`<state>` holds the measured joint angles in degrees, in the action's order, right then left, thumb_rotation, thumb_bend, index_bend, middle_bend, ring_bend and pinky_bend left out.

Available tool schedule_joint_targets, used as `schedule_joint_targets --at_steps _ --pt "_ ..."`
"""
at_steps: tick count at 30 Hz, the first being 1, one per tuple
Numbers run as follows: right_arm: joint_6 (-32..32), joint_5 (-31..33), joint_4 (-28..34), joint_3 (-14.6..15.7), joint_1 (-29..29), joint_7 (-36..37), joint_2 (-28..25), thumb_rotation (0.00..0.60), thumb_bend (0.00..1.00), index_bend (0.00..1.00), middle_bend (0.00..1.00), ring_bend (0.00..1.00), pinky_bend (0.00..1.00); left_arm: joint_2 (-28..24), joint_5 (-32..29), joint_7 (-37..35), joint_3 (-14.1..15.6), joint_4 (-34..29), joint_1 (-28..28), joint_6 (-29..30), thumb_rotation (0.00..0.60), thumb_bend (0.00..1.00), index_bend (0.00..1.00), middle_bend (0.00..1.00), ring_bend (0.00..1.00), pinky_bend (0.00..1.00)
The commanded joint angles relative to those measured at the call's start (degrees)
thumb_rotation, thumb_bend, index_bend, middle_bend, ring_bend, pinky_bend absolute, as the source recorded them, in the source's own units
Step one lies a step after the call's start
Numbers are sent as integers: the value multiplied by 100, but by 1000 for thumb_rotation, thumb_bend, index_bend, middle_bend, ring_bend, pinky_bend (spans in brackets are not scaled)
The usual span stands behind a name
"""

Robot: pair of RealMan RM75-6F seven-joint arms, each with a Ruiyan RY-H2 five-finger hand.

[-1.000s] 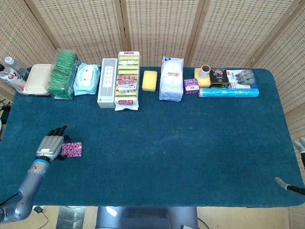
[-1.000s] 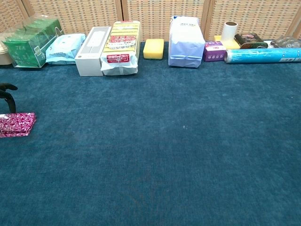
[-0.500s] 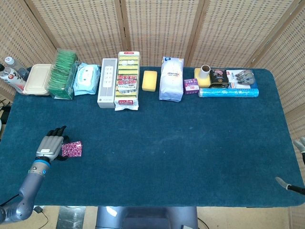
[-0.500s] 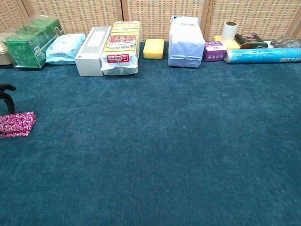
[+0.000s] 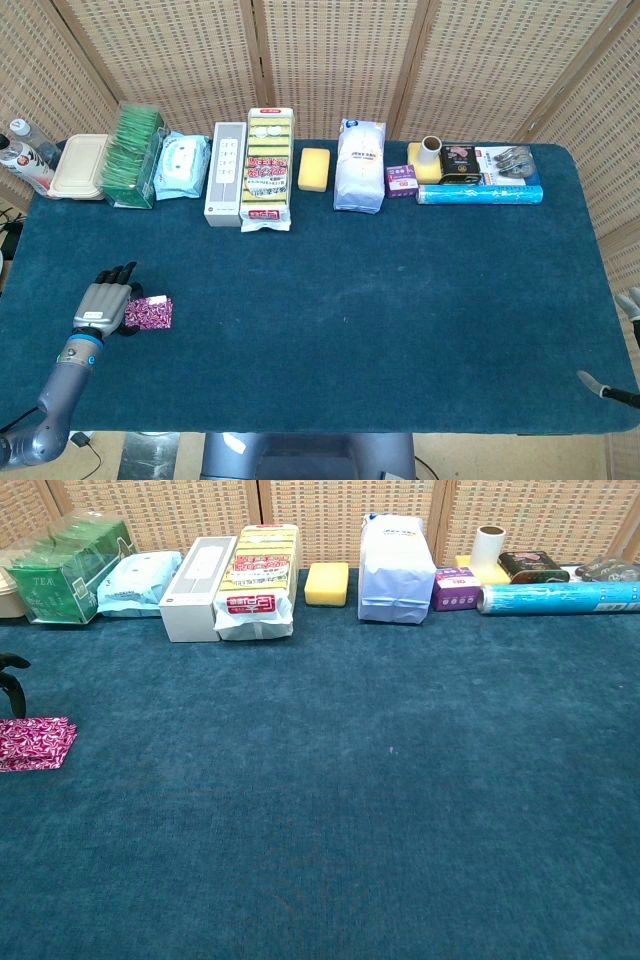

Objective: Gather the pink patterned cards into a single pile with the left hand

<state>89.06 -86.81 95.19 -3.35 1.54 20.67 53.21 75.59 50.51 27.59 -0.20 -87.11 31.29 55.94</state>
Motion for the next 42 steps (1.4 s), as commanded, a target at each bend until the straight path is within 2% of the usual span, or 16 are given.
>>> schedule_joint_targets --at_steps 1,14,17,21,23,25,27,30,37,42 --pt "4 -8 9 2 0 -16 -1 600 0 44 0 0 0 -8 11 49 17 -2 8 -3 600 177 347 0 0 74" --pt "-2 -13 12 7 -4 -32 6 600 0 44 0 0 0 7 160 119 50 93 -28 51 600 171 245 0 0 73" --pt "0 -7 7 7 0 -20 2 600 0 44 0 0 0 -54 170 -53 -11 37 -59 41 600 172 232 0 0 74" --pt "-7 1 -1 4 -3 -18 11 600 0 43 0 0 0 -407 166 -540 -112 -254 -131 -125 600 167 226 0 0 73" --pt "-9 -6 -2 6 -6 -28 16 600 0 43 0 0 0 -566 237 -696 -130 -382 -192 -83 600 148 175 0 0 74" --pt "0 -14 14 3 -7 -53 10 600 0 43 0 0 0 -816 422 -958 -137 -606 -339 82 600 114 56 0 0 74" --pt "6 -28 17 6 -10 -79 17 600 0 43 0 0 0 -1073 711 -1328 -138 -850 -561 362 600 92 1 0 0 73" --pt "12 -52 14 6 -19 -118 44 600 0 44 0 0 0 -1253 1186 -1710 -90 -993 -855 813 600 78 0 0 0 73" --pt "5 -54 34 -13 -60 -440 170 600 0 43 0 0 0 -1339 2469 -2660 132 -1074 -1748 2329 600 89 0 0 0 73" --pt "22 -76 103 -6 -65 -674 222 600 0 43 0 0 0 -1423 2926 -2641 324 -1164 -2183 2963 600 95 0 0 0 74"
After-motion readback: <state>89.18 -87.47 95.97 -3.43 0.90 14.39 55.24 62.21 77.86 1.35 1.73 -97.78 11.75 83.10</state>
